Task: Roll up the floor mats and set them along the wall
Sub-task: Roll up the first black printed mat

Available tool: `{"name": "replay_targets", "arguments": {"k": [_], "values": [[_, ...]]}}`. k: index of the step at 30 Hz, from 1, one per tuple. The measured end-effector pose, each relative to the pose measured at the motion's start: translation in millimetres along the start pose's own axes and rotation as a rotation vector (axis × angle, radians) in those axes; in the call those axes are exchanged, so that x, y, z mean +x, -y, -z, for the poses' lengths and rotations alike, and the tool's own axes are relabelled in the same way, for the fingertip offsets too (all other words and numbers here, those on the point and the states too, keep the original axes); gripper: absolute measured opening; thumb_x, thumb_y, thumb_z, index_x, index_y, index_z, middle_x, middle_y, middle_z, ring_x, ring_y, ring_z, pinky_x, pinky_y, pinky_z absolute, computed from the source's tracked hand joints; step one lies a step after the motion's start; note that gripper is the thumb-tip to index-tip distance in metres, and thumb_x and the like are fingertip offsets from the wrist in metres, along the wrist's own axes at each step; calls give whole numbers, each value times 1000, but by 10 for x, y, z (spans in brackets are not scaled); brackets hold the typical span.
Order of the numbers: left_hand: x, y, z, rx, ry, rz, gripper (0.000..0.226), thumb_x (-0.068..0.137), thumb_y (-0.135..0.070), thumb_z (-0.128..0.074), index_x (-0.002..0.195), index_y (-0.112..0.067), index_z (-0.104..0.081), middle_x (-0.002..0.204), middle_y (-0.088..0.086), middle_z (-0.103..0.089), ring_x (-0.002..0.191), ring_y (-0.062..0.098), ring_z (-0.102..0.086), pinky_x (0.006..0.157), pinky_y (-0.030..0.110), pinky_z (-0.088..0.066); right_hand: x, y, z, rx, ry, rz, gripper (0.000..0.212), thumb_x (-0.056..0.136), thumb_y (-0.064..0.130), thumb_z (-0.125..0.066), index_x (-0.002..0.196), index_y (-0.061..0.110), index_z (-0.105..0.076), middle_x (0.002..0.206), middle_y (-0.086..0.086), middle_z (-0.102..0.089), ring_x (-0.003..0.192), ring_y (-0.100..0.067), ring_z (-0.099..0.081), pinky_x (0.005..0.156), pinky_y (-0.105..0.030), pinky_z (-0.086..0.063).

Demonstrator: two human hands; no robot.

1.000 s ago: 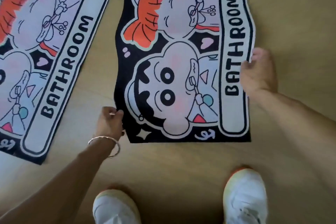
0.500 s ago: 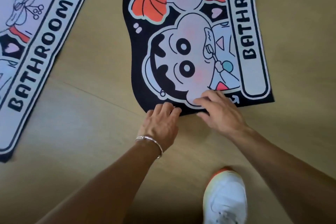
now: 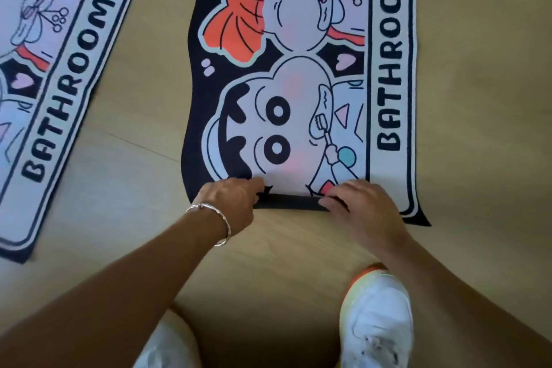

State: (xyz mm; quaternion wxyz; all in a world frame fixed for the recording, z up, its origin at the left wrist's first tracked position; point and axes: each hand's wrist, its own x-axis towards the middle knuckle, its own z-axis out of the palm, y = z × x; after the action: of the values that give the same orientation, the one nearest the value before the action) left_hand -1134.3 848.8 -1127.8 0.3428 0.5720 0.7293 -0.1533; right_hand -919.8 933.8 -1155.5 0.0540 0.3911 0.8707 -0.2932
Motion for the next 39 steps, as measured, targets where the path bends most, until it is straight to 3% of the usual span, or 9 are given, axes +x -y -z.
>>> {"name": "replay_targets", "arguments": {"k": [4,8,10,14,16,23,30,37,39], "values": [[-11,-275,-114,124,-195,-220,56,86,-4,-39,137,-20,-22,117,2,-45,102,18,-49,86,32,-46,76,22,-44,-28,-59,-42,32,89,42,-53,77,18,-69,57,6,-62,49,-13,-54,58,-27,-40],[3,-448,-263,309,-291,-376,36,71,-10,-45,103,-16,-61,98,5,-55,86,22,-51,70,35,-44,130,42,-29,-91,-66,-34,22,82,32,-73,70,16,-62,51,5,-56,43,-15,-43,59,-26,-36],[24,-437,-252,302,-328,-360,32,65,-9,-49,91,-16,-66,87,5,-57,75,22,-52,62,35,-43,121,42,-23,-127,-65,-21,21,82,33,-72,72,16,-64,62,3,-57,56,-18,-53,64,-29,-38],[-5,-457,-237,212,-195,-264,44,84,-5,-46,126,-17,-47,112,5,-52,97,24,-52,76,36,-44,19,25,-51,-280,-170,110,26,85,38,-57,78,17,-69,80,3,-58,78,-20,-51,70,-34,-32],[8,-461,-231,132,-195,-197,41,89,-4,-39,127,-20,-41,117,2,-50,103,23,-50,70,32,-41,-34,7,-60,-316,-194,137,31,87,40,-52,82,16,-72,86,2,-61,83,-20,-50,73,-34,-31],[172,-380,-110,-125,-209,13,19,95,-11,-41,106,-27,-40,81,-7,-57,71,18,-50,66,30,-40,-13,-23,-25,-260,-99,138,49,93,50,-35,91,19,-73,84,4,-63,82,-20,-56,74,-34,-35],[213,-384,-31,-158,-205,56,8,99,-23,-40,105,-21,-45,100,-4,-51,71,20,-52,64,34,-43,191,60,60,42,-11,-144,23,94,41,-51,92,20,-60,86,6,-55,73,-11,-53,66,-27,-37],[226,-404,-87,146,-357,-55,18,87,-7,-46,97,-17,-56,93,2,-51,81,20,-47,69,30,-35,173,65,-83,-261,-172,-35,5,81,19,-72,84,16,-69,83,1,-57,81,-21,-54,73,-35,-38],[193,-398,-49,172,-320,-120,25,87,-3,-40,105,-14,-53,100,3,-52,89,22,-49,73,30,-35,90,52,-118,-295,-196,3,18,75,5,-75,90,14,-71,84,0,-61,81,-22,-55,72,-35,-38]]}}
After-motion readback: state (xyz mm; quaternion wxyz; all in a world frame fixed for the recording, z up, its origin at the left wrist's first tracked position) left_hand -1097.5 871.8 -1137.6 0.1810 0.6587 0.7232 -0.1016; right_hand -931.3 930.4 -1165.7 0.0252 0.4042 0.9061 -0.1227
